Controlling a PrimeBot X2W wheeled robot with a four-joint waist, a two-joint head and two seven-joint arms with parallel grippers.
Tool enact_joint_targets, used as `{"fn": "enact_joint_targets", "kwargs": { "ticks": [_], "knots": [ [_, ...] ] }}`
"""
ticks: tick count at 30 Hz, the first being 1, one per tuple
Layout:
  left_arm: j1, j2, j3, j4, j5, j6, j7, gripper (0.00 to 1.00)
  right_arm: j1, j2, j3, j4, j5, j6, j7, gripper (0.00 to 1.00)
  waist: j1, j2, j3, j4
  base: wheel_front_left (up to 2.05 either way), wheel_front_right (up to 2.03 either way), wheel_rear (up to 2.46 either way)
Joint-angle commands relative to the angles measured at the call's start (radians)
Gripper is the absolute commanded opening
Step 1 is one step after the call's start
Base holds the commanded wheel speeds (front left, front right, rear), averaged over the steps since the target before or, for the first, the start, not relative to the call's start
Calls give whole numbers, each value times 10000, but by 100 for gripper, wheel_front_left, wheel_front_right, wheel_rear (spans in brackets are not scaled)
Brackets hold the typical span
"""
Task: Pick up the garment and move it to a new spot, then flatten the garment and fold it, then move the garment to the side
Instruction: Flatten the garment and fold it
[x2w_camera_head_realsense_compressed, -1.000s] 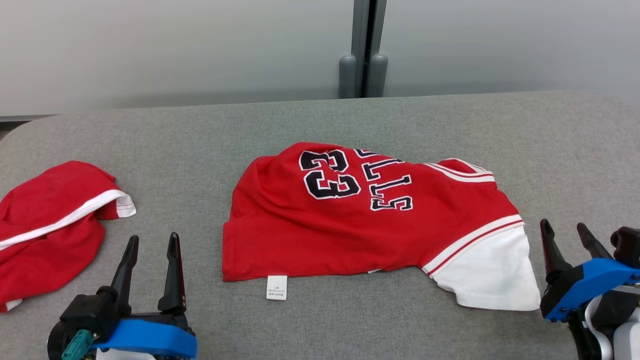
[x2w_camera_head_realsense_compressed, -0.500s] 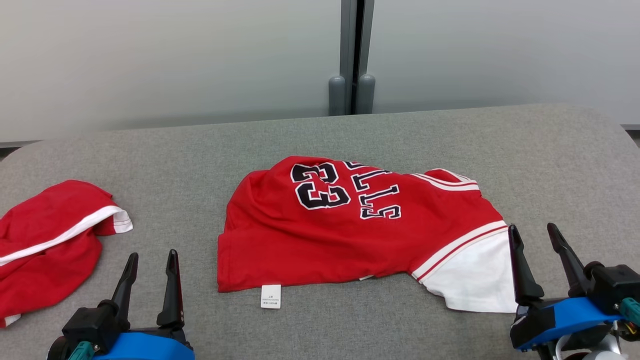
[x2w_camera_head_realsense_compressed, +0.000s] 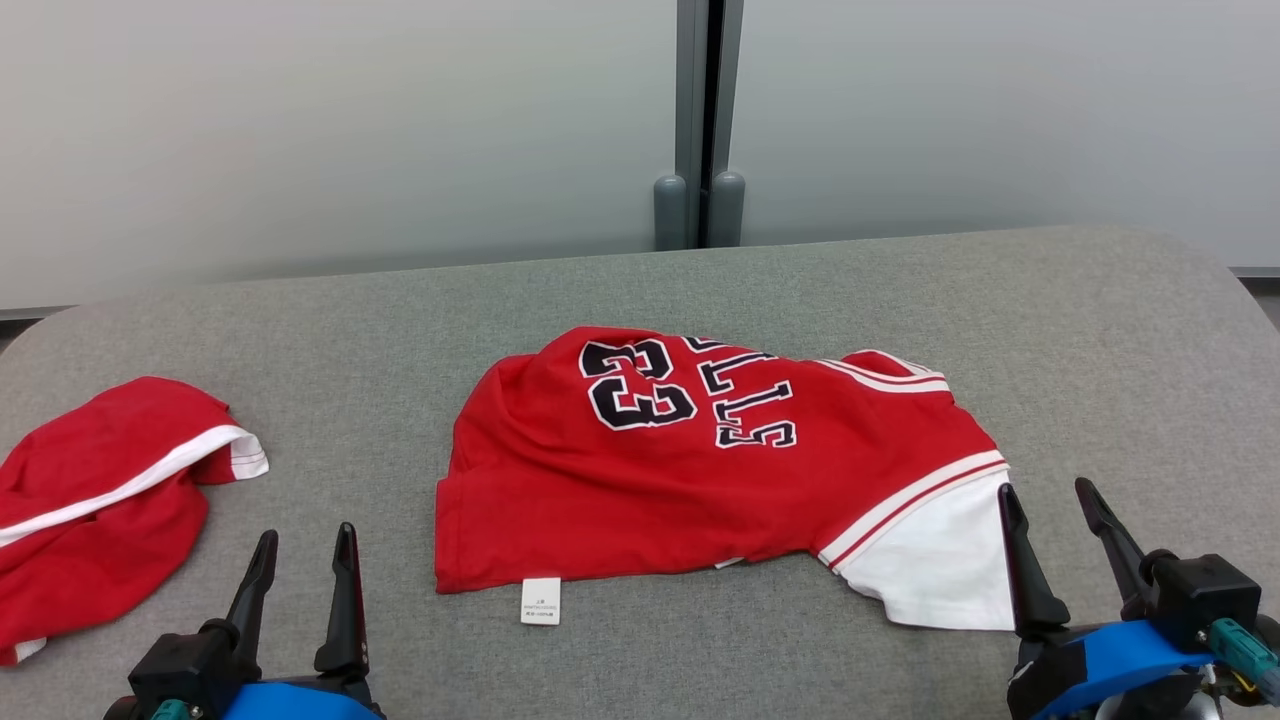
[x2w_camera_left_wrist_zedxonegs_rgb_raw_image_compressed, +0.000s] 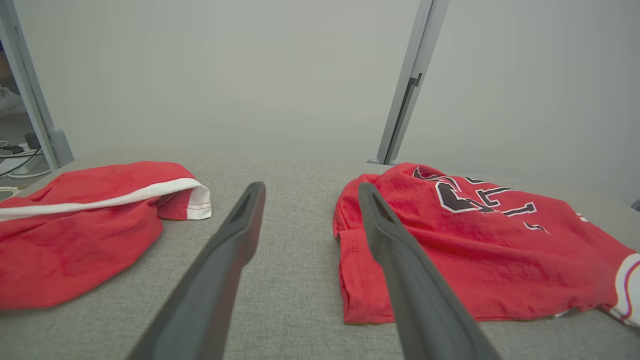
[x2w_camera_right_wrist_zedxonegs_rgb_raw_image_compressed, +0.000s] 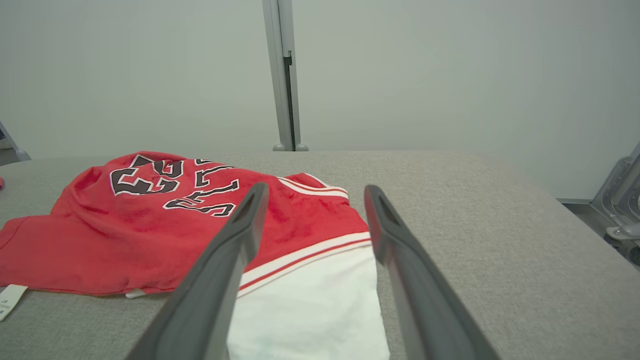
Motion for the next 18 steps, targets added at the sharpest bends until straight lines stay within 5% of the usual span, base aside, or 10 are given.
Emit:
{"fn": "enact_joint_targets", "kwargs": {
  "ticks": [1, 18],
  "knots": [
    [61, 10, -14, -7, 16, 32, -11, 100, 131, -23, -27, 86, -79, 3, -113, 100, 1, 0, 11, 12, 0, 0, 0],
    [21, -119, -34, 52, 123, 10, -86, 100, -55, -24, -92, 285, -1, 5, -67, 100, 1, 0, 96, 53, 0, 0, 0]
  ]
}}
